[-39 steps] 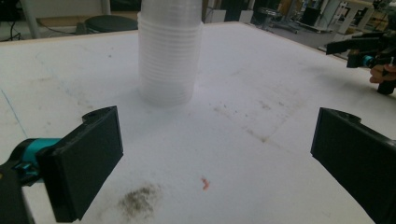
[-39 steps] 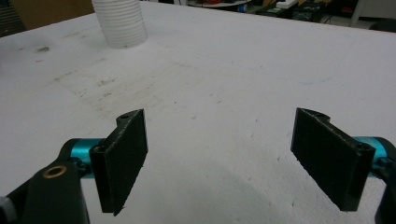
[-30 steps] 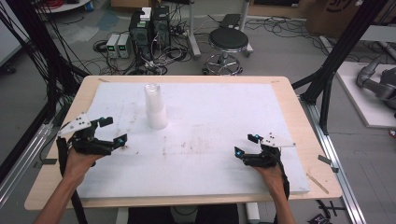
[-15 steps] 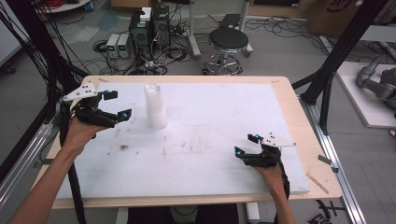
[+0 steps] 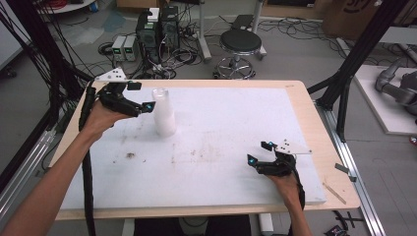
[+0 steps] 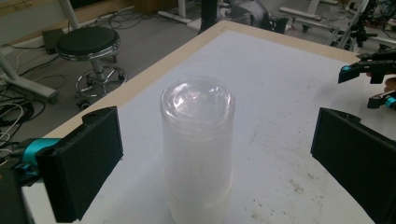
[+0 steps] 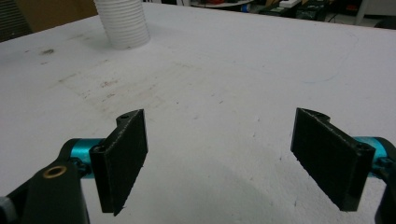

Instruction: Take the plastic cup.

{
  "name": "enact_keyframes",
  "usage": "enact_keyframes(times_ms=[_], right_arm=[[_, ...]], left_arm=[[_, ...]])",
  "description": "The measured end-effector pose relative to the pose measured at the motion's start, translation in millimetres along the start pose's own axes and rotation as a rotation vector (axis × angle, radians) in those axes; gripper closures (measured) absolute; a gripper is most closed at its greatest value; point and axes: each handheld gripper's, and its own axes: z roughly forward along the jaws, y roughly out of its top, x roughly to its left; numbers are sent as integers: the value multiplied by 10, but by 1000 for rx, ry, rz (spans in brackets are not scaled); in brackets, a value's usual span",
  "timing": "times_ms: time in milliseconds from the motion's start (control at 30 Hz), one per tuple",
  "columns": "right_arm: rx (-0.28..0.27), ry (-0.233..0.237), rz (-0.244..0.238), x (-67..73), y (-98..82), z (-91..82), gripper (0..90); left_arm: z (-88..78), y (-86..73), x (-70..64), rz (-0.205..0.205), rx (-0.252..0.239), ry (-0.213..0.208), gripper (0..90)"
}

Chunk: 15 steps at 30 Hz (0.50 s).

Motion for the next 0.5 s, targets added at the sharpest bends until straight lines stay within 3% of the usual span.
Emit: enact_keyframes(times_ms=[167,500], right_arm=[[0,2,-2,-2,-1,0,188],[4,4,-3,-9,2,6,188]], left_arm=[[170,112,26,26,55,-13,21],[433,195,108,14,166,-66,21]])
